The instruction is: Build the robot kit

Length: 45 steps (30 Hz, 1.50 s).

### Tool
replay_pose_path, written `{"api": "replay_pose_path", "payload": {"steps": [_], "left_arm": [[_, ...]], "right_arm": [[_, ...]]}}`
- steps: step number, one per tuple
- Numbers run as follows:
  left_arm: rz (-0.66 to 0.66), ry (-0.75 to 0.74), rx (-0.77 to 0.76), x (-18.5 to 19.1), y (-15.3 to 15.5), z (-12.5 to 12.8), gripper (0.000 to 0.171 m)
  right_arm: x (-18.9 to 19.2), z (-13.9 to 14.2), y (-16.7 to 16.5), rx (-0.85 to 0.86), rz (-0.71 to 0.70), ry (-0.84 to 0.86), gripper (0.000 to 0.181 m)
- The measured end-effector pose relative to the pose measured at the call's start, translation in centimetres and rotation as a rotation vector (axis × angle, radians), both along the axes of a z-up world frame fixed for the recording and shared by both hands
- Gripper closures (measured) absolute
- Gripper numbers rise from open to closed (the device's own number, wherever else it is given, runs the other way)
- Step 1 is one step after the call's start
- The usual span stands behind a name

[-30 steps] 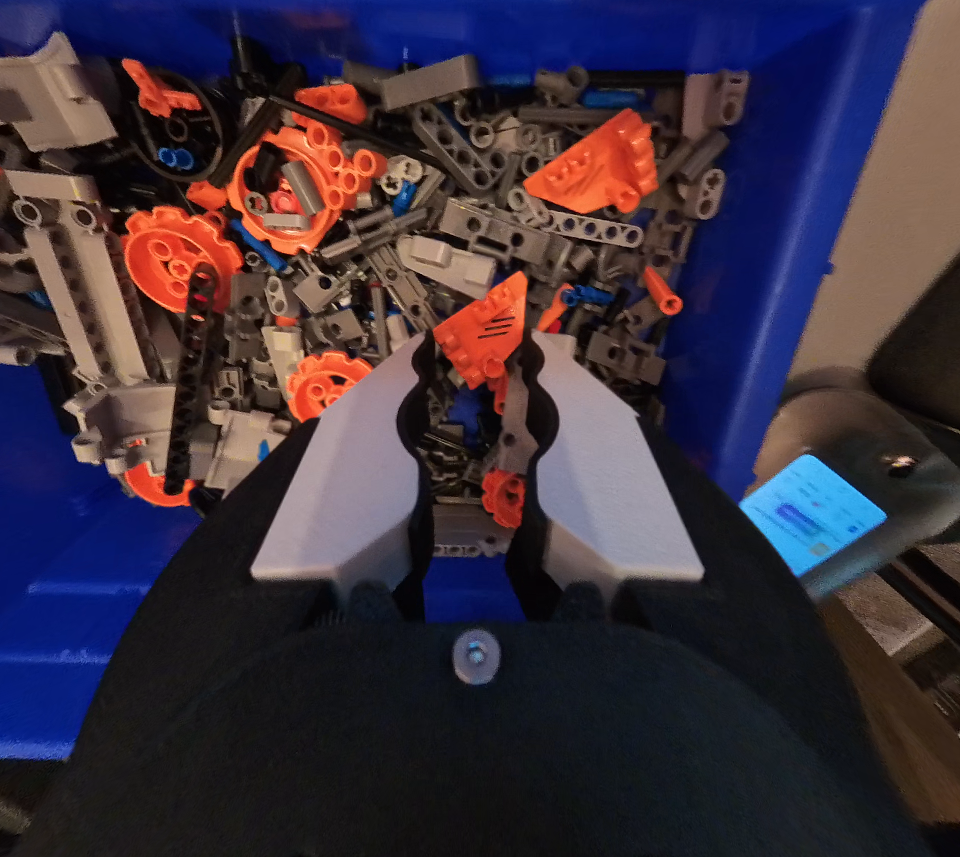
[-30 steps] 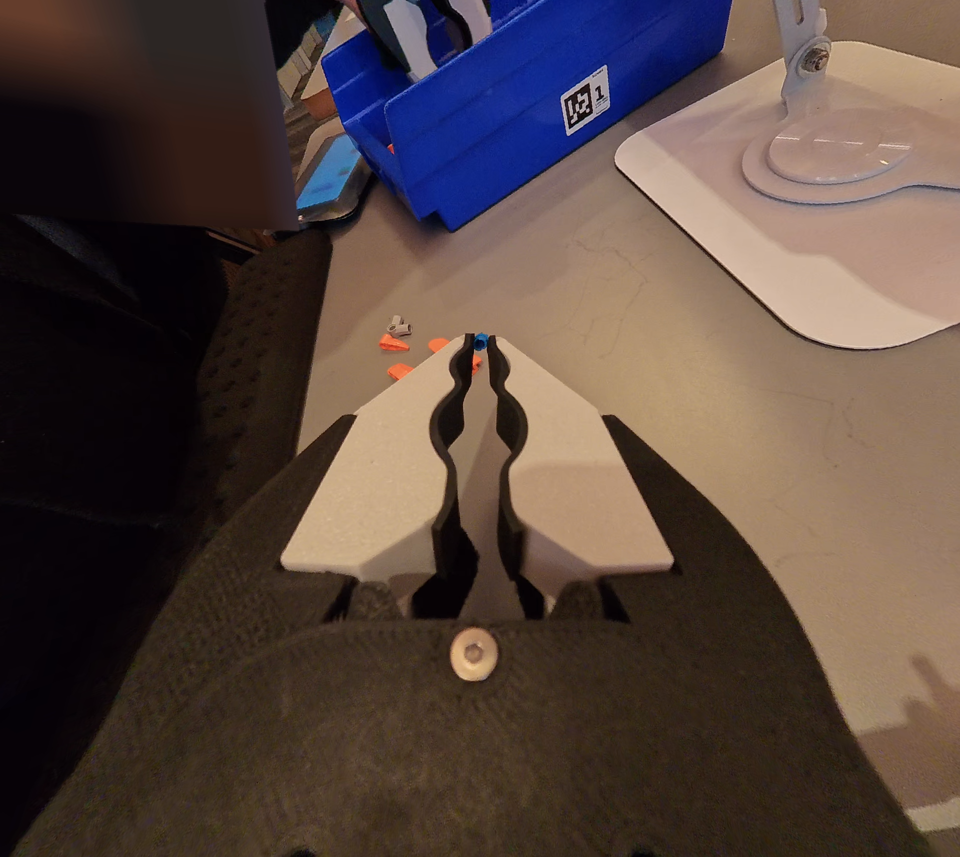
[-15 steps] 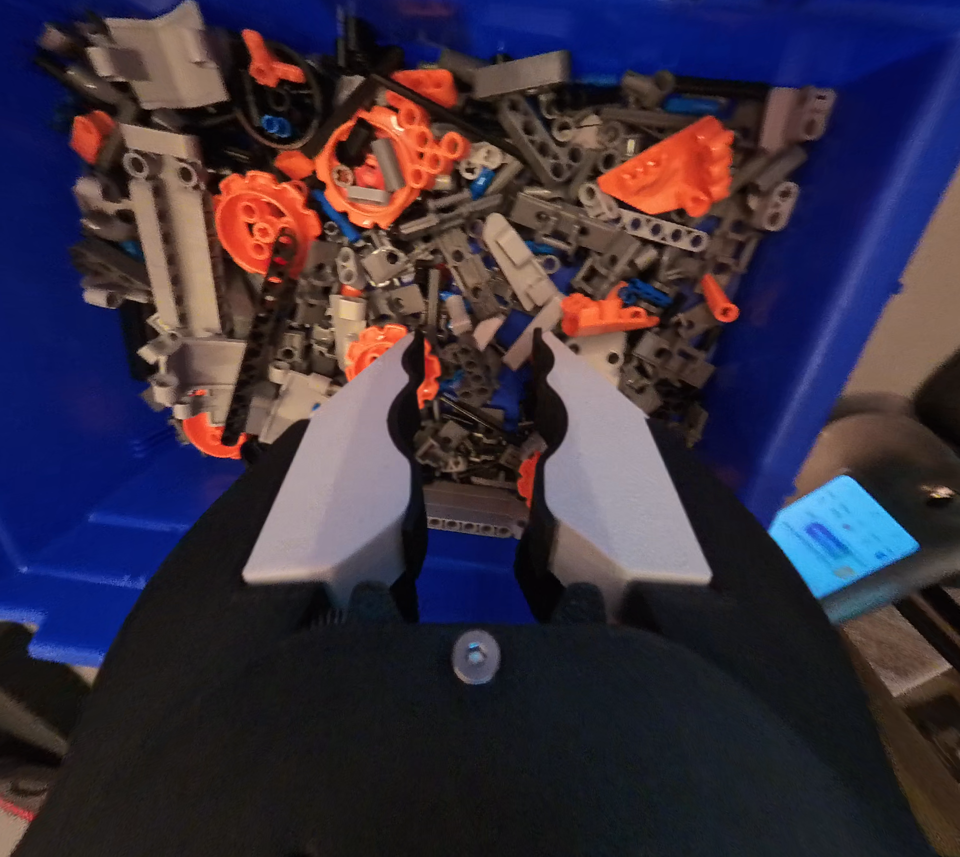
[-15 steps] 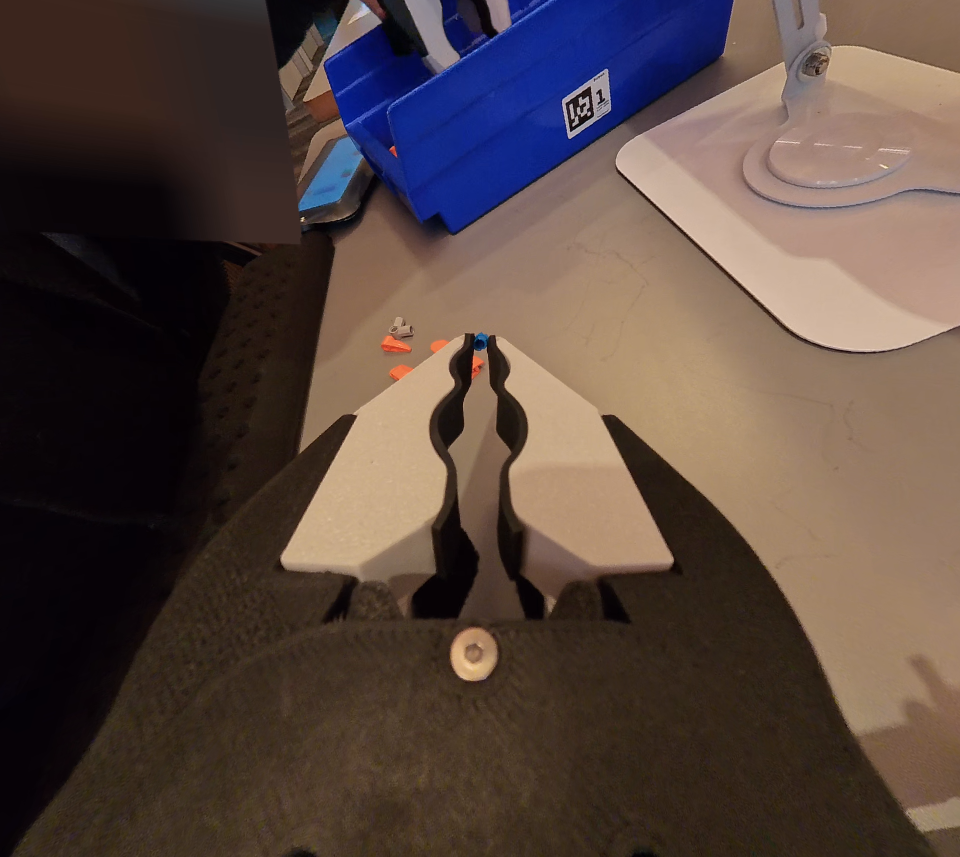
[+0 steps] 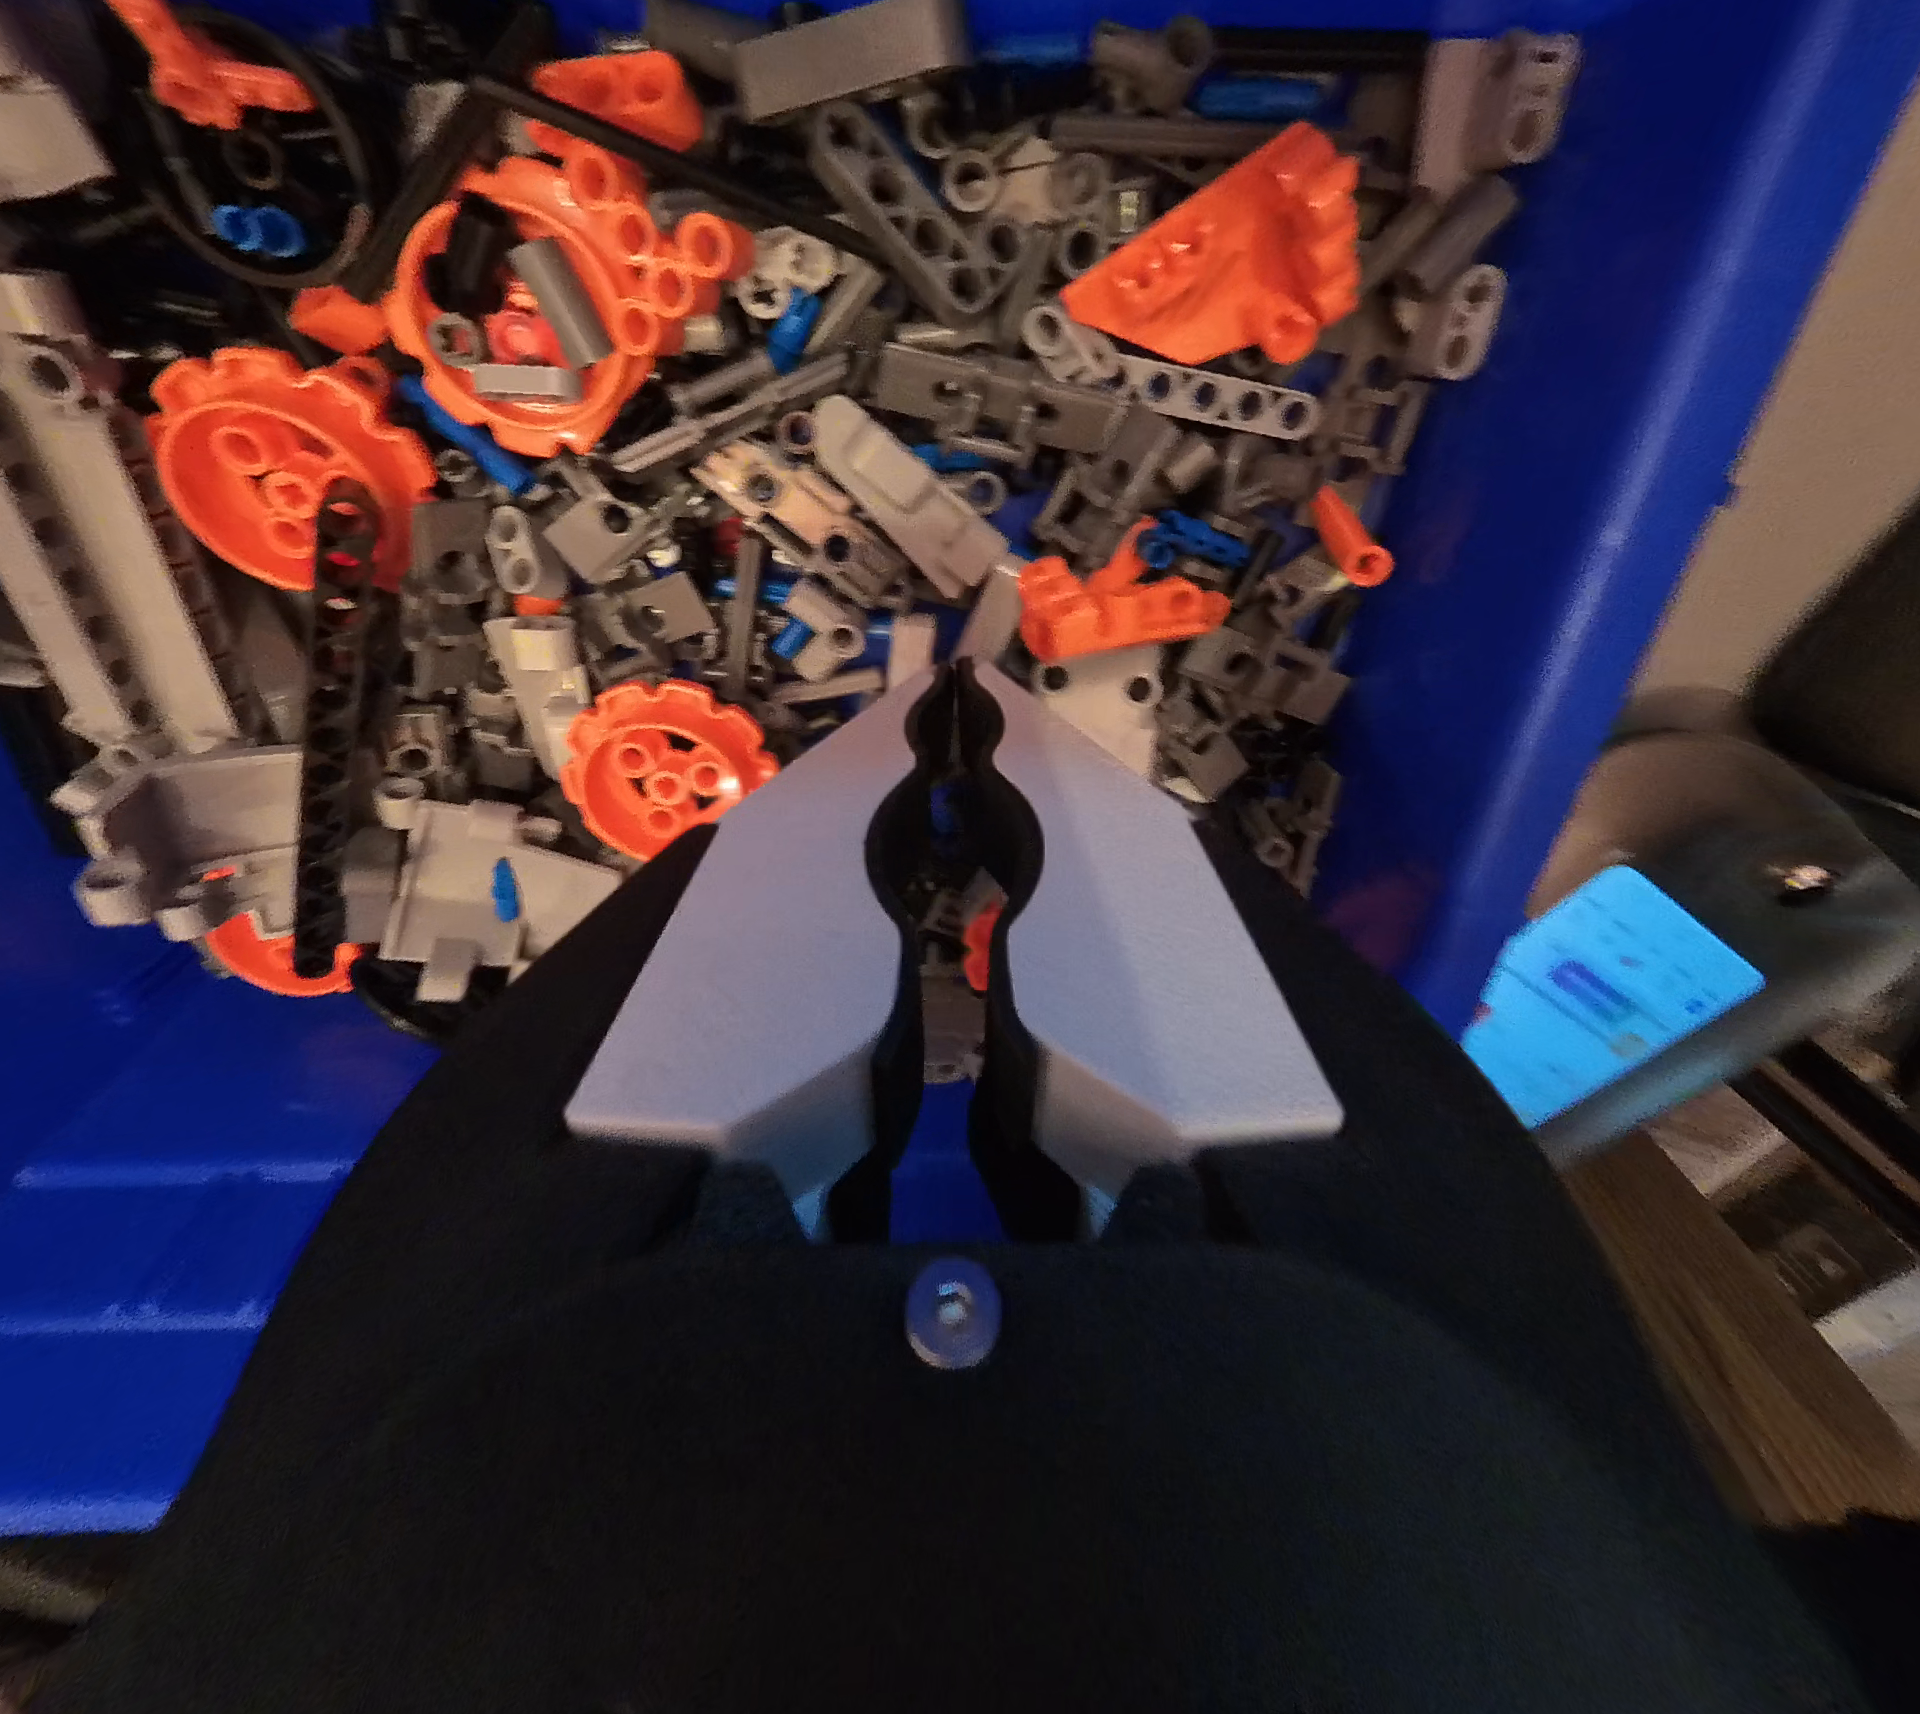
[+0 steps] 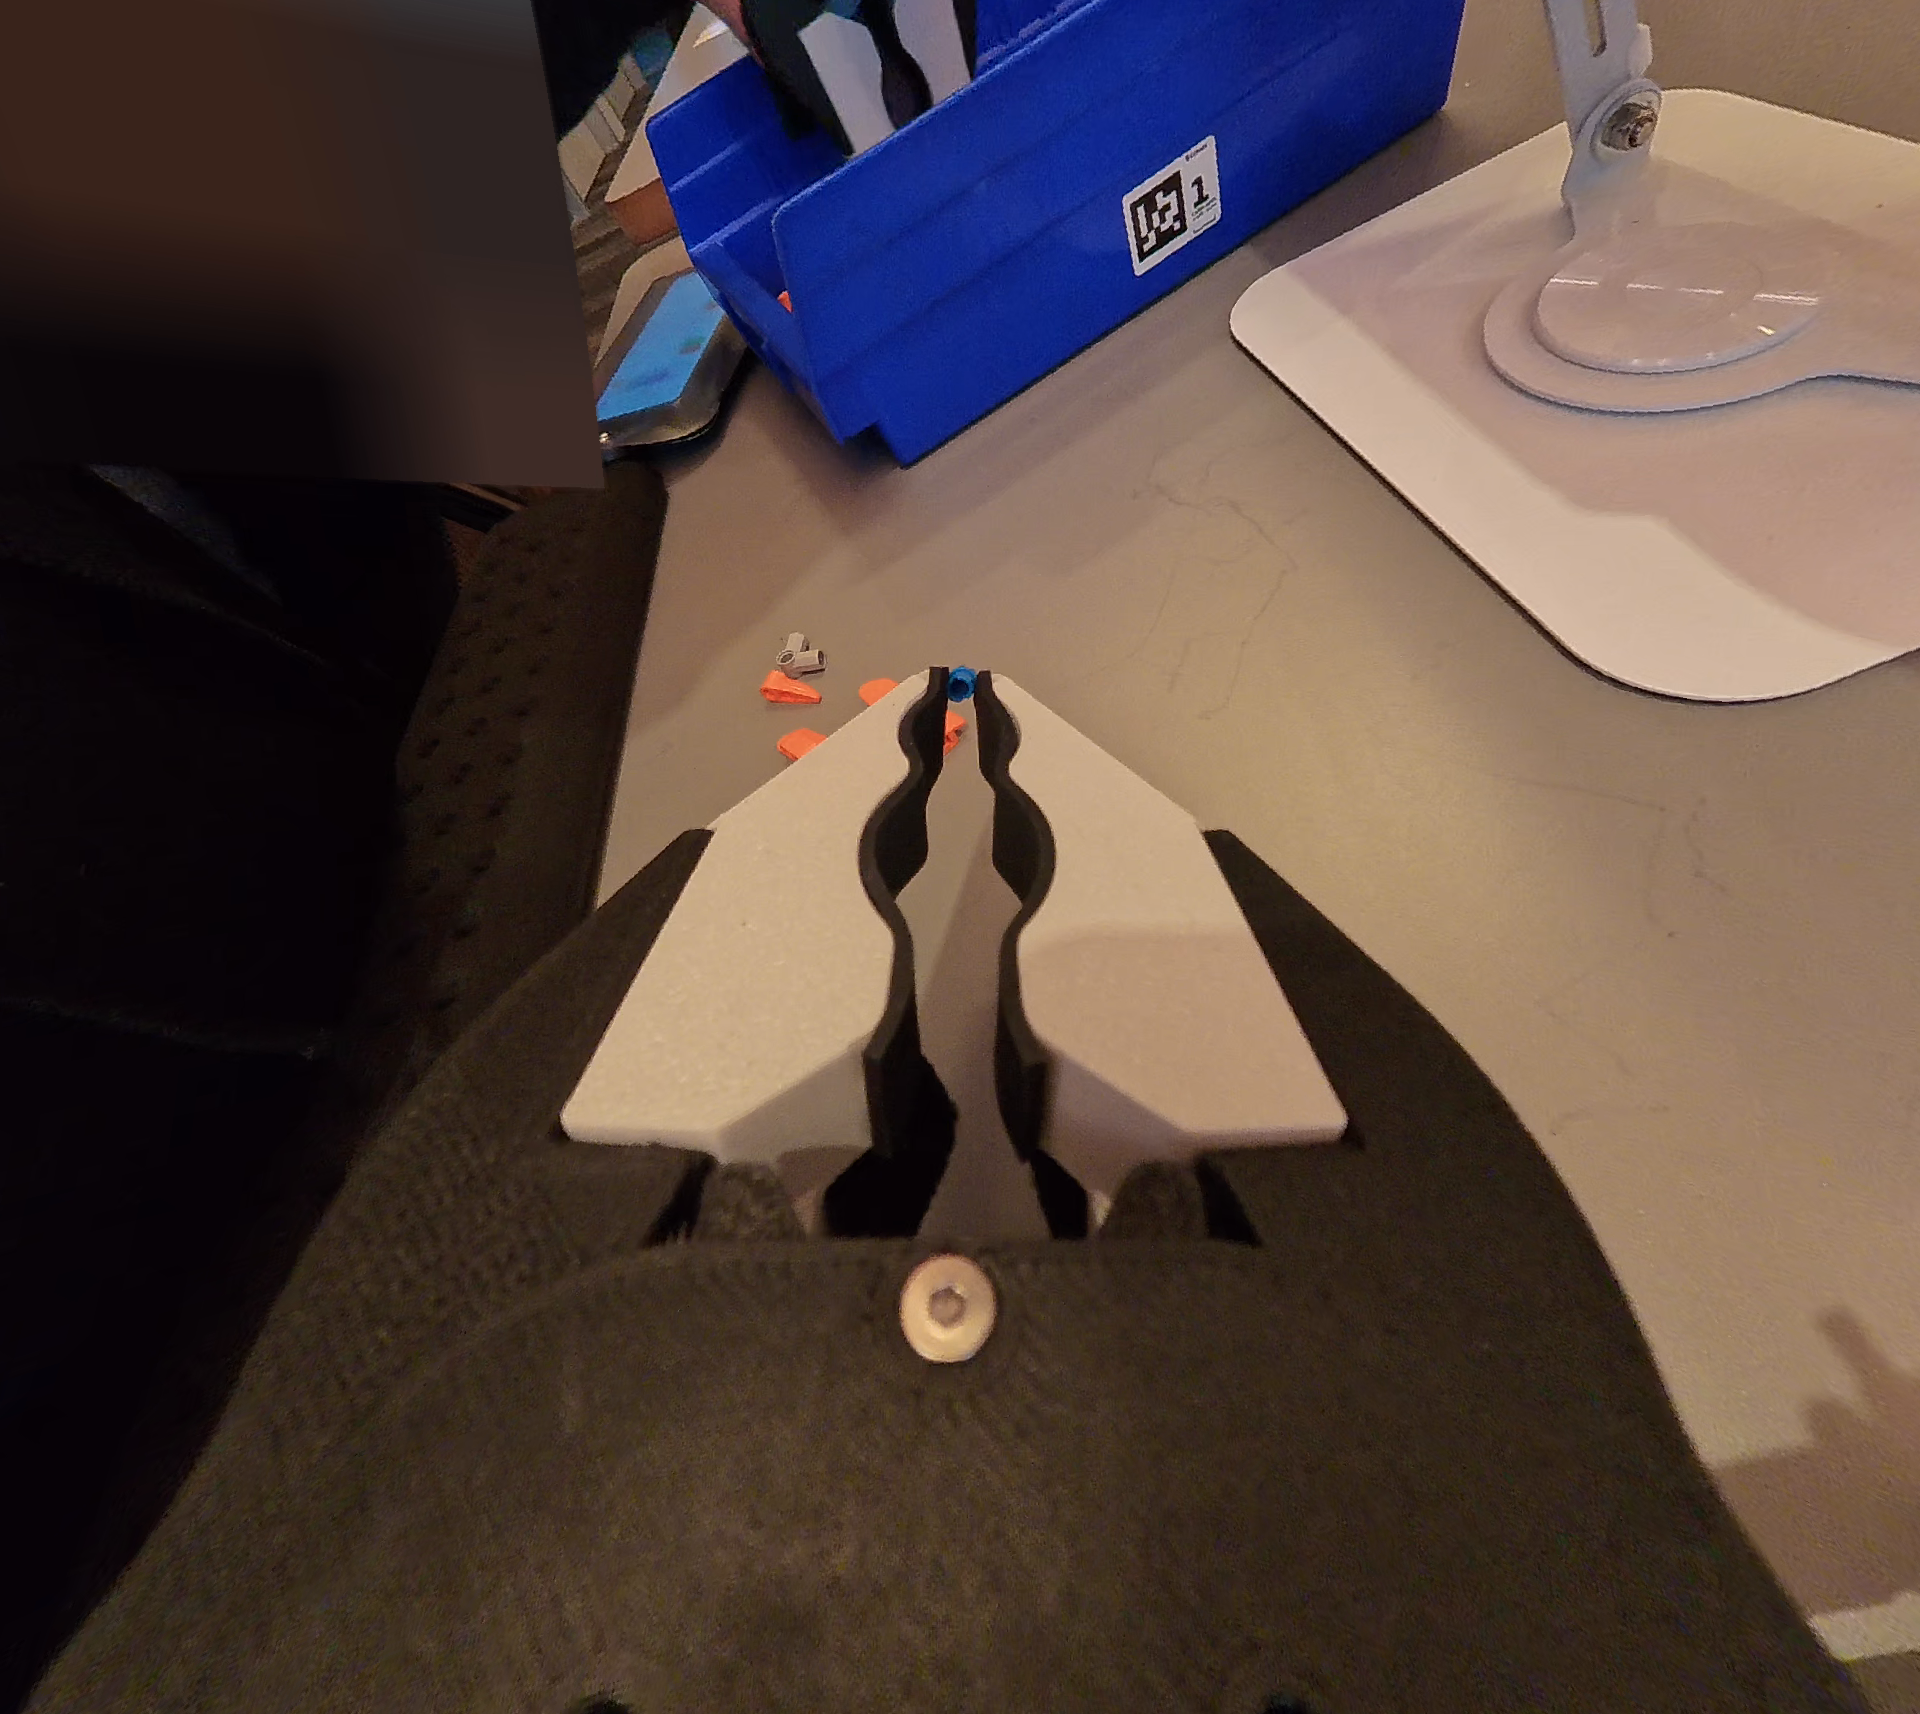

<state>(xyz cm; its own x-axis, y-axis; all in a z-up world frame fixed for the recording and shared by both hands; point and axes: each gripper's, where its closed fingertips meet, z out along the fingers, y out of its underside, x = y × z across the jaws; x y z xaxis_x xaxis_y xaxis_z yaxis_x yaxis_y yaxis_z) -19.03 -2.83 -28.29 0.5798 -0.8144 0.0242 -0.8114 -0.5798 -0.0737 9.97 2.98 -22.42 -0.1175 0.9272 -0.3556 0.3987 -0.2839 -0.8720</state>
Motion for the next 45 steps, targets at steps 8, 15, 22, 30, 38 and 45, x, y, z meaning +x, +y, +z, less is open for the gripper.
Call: {"api": "replay_pose_path", "payload": {"steps": [8, 15, 22, 30, 38, 45], "left_arm": [[0.095, 0.046, 0.102, -2.4, 1.8, 1.4, 0.145], [0.109, 0.156, 0.134, -4.6, 2.9, 0.8, 0.137], [0.089, 0.170, 0.128, -4.7, 2.7, 0.5, 0.147], [0.090, 0.075, 0.055, -3.2, -0.6, 2.5, 0.147], [0.064, 0.018, -0.081, -1.9, -4.6, 3.1, 0.146], [0.128, 0.022, -0.004, -3.2, -2.1, 3.3, 0.136]], "right_arm": [[0.0, 0.0, 0.0, -0.002, -0.001, 0.000, 0.178], [0.0, 0.0, 0.0, -0.002, -0.001, 0.001, 0.178], [0.0, 0.0, 0.0, -0.002, -0.001, 0.001, 0.179], [0.0, -0.1, 0.0, -0.004, 0.000, 0.000, 0.178], [0.0, 0.0, -0.1, -0.003, 0.003, 0.001, 0.178], [0.0, 0.1, 0.0, -0.002, 0.001, 0.003, 0.179]]}}
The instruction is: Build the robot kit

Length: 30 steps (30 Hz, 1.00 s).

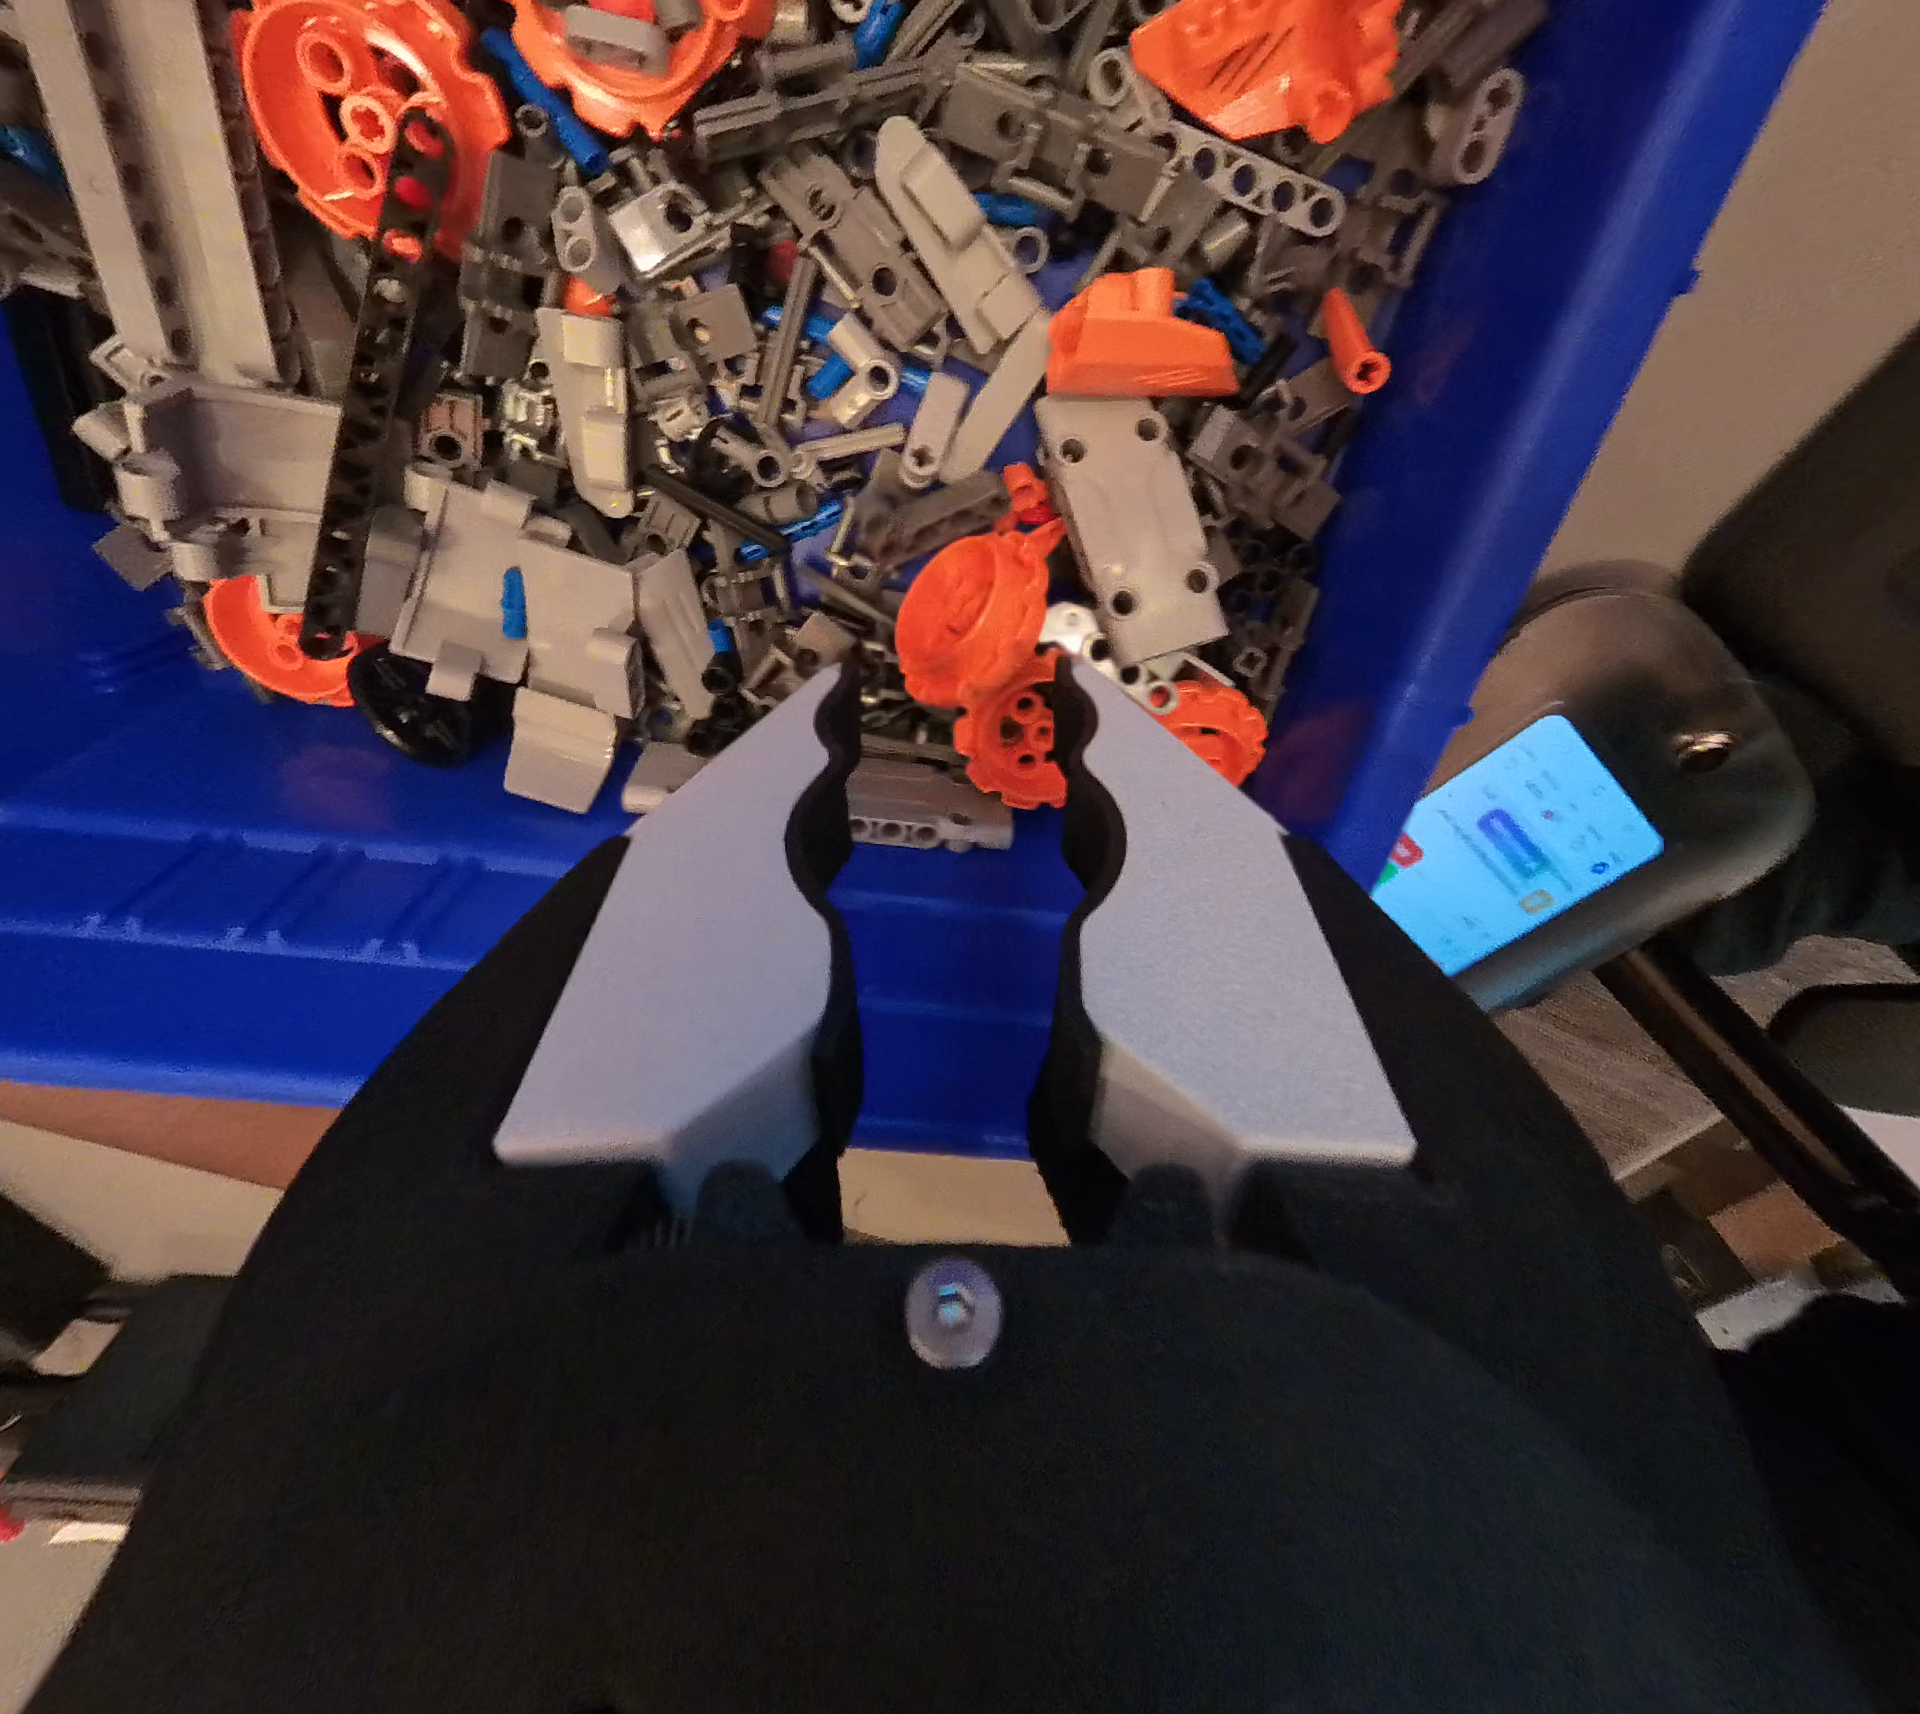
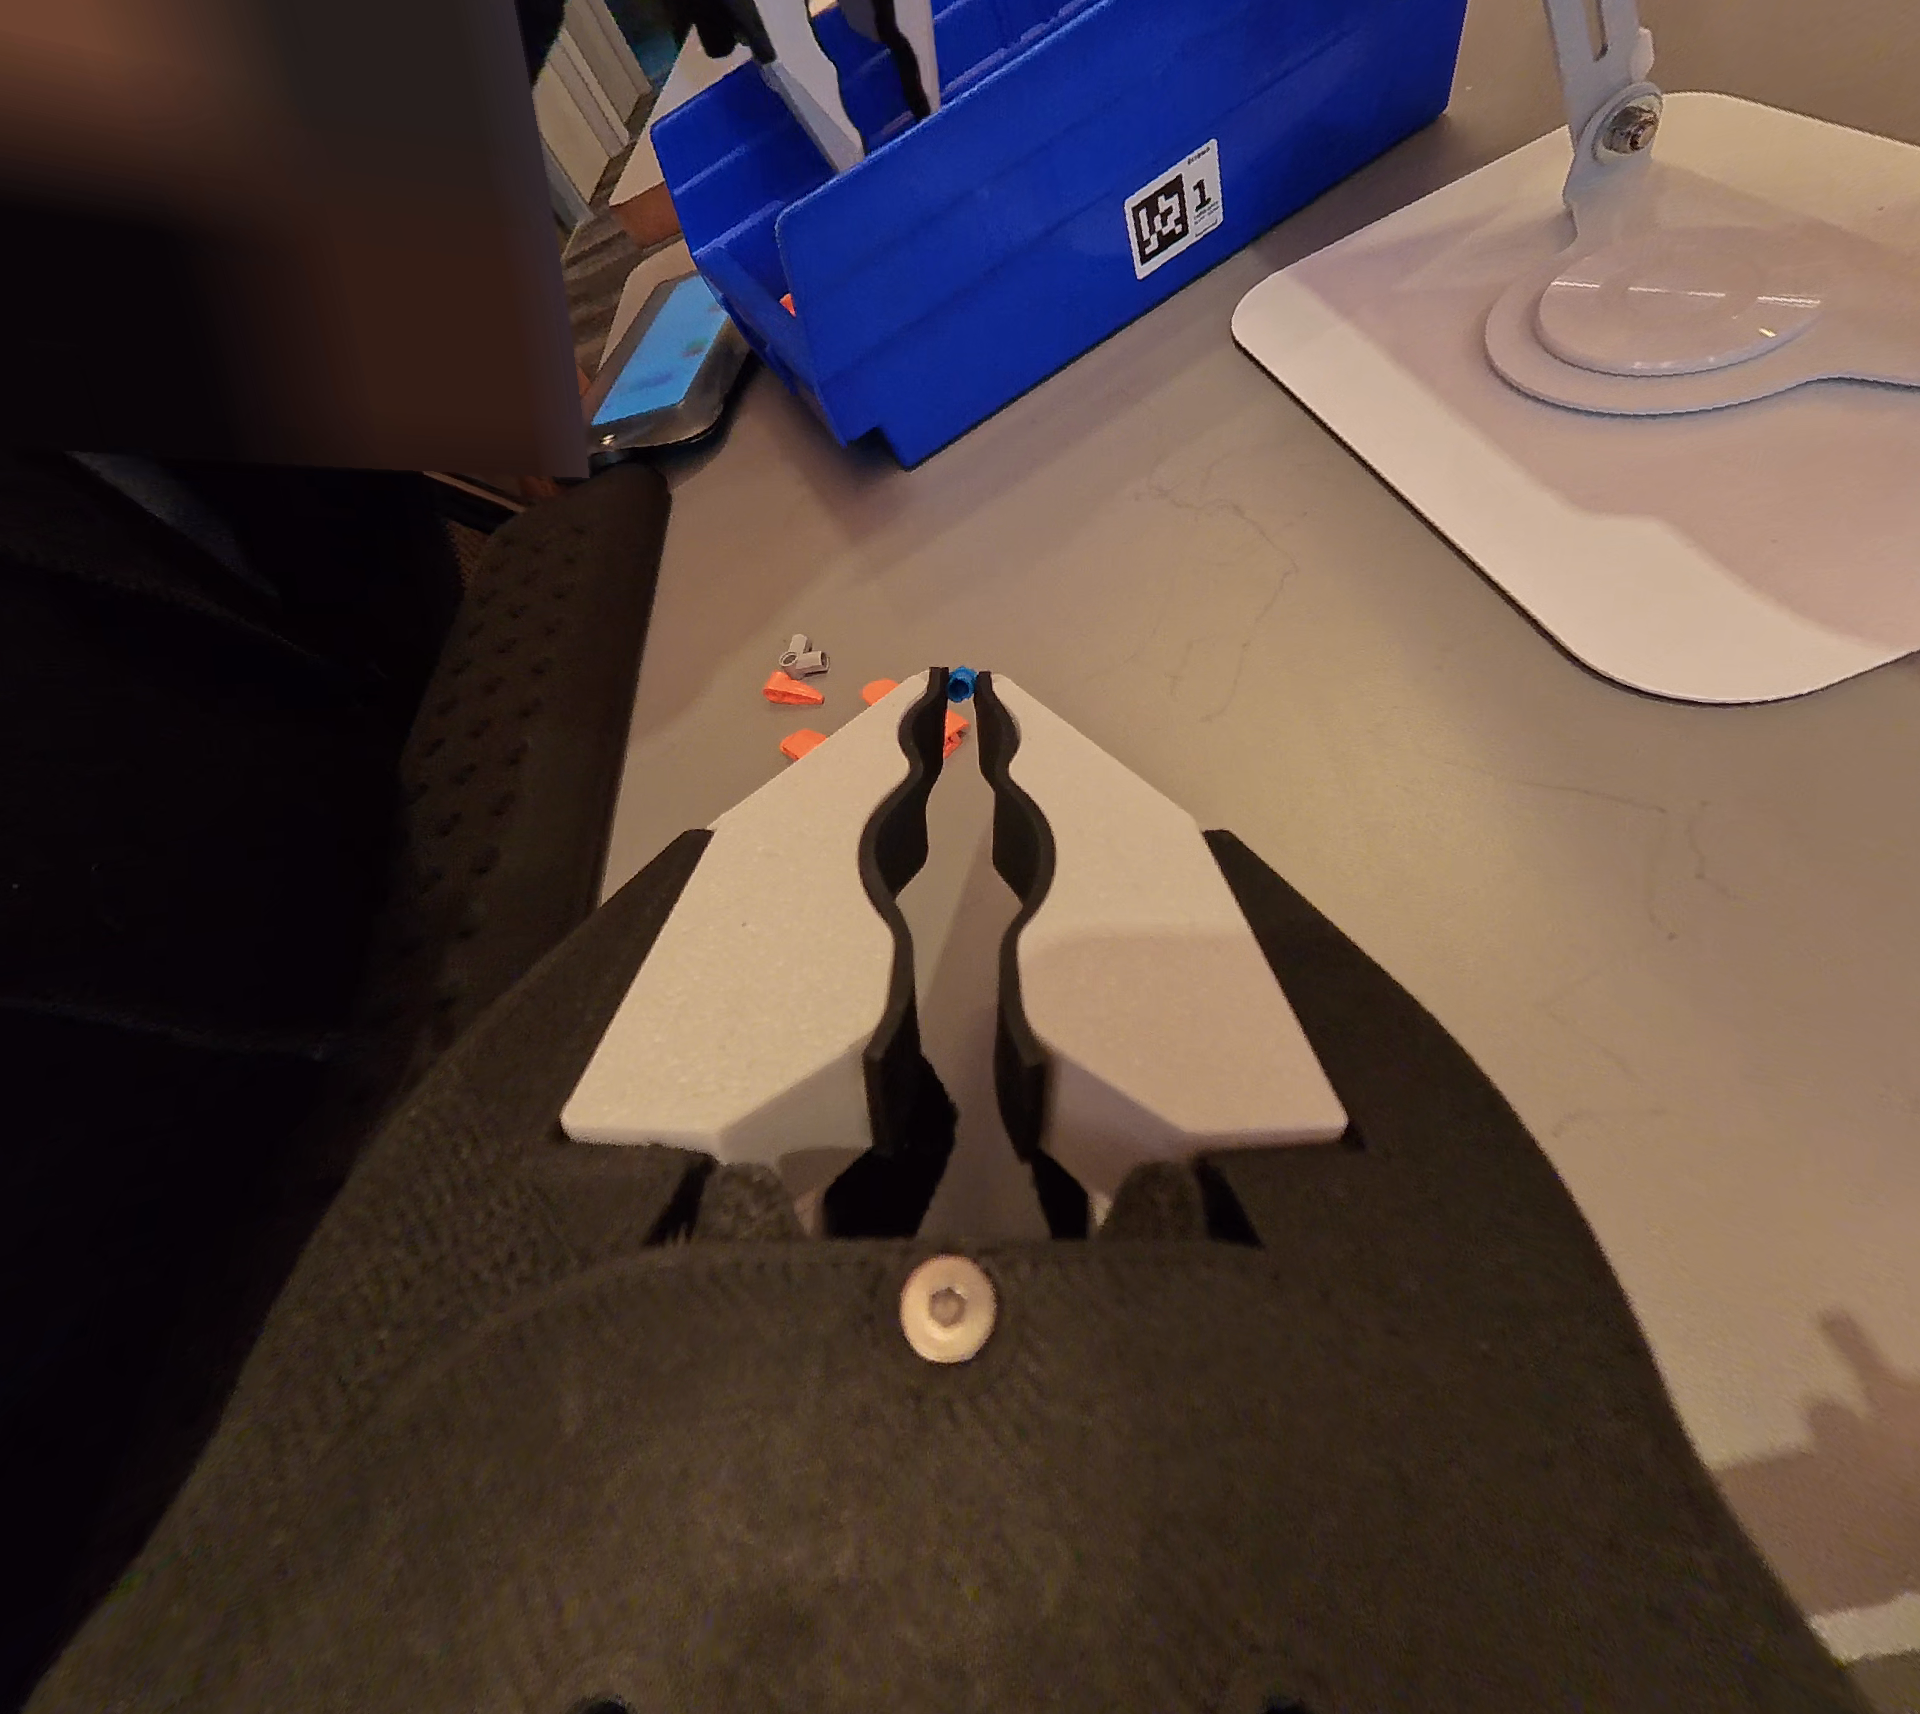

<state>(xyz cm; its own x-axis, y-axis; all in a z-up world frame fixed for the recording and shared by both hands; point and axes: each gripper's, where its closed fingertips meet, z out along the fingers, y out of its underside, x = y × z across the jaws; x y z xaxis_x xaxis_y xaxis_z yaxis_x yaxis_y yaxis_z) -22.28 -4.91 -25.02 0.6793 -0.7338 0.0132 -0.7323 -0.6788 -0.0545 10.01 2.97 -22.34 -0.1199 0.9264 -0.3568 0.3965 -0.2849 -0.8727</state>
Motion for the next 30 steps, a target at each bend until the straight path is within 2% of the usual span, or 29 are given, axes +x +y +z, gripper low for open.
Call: {"api": "replay_pose_path", "payload": {"steps": [10, 18, 26, 30], "left_arm": [[0.061, 0.090, 0.180, -2.5, 3.6, 0.5, 0.140], [0.131, 0.079, 0.292, -3.7, 4.5, 2.2, 0.143], [0.129, 0.050, 0.269, -2.8, 4.4, 1.6, 0.142], [0.084, -0.006, 0.237, -0.3, 5.3, 0.5, 0.138]], "right_arm": [[0.0, -0.1, 0.1, 0.001, -0.003, -0.001, 0.178], [0.0, 0.0, 0.0, 0.003, -0.002, 0.000, 0.178], [-0.1, -0.1, 0.0, 0.004, -0.002, -0.003, 0.178], [-0.1, -0.1, 0.0, 0.004, -0.001, -0.004, 0.178]]}}
